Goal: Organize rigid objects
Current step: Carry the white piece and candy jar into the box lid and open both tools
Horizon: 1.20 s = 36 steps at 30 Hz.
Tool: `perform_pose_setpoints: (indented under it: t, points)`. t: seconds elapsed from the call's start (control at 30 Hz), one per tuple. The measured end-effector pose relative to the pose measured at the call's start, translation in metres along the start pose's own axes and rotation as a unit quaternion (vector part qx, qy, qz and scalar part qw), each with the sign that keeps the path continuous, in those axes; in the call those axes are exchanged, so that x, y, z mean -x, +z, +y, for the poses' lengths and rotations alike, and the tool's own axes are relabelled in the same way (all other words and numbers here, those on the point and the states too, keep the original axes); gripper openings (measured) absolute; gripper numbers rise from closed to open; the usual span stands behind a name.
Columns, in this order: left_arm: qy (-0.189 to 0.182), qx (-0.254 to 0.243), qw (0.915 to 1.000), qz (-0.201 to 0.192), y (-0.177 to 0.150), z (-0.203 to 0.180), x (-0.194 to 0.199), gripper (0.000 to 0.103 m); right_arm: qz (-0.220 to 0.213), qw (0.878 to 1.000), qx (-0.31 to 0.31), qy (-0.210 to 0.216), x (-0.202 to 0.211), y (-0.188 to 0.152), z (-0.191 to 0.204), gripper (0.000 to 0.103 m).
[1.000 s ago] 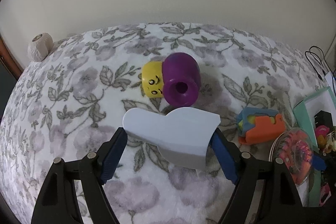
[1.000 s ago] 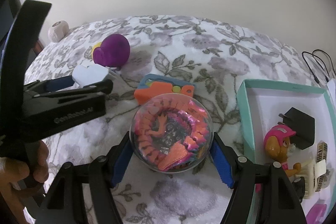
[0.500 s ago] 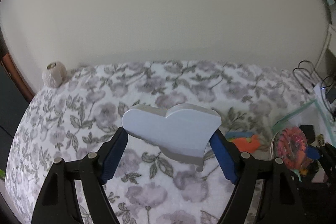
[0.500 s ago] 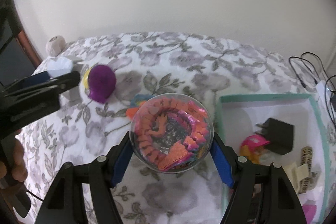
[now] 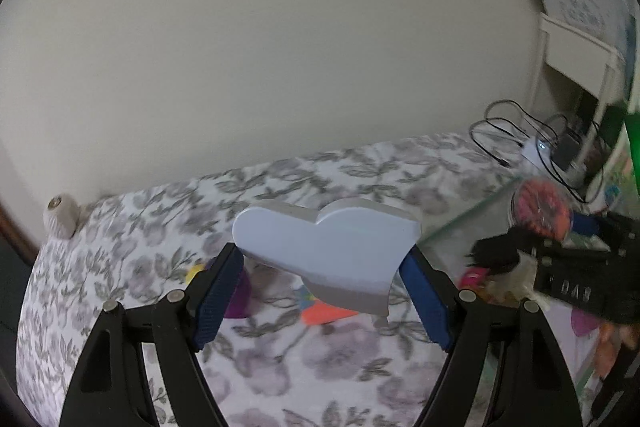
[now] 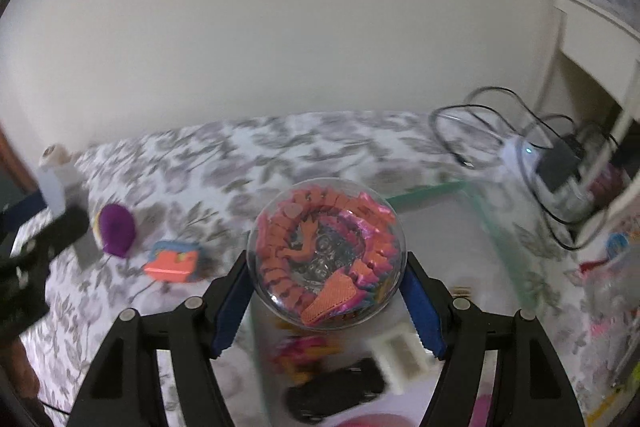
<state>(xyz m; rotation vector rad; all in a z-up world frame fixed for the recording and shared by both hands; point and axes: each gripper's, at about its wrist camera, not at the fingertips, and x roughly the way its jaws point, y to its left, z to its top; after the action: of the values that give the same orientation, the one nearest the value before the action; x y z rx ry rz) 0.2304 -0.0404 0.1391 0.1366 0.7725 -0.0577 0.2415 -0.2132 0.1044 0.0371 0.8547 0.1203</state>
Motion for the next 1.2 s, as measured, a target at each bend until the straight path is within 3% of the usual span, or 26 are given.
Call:
perform_pose_setpoints:
  t: [0.5,0.83,1.2]
  points:
    - [-0.049,-0.096,0.9941,0.01,-0.006,-0.091,-0.011,0.081,0.006,0.995,-0.08,-0.055,0.001,-0.004,-0.082,0.074]
    - [-0.093,-0.138,0.9853,0.04,-0.022,-0.13,-0.027,0.081,0.042,0.993,-0.087,-0.068,-0.02,-0.017,-0.096,0.074]
    - [-0.101,-0.152,0.9798,0.083,-0.039,-0.148,-0.052,0.081,0.083,0.988,-0.108,-0.072,-0.04,-0.03,-0.108,0.074]
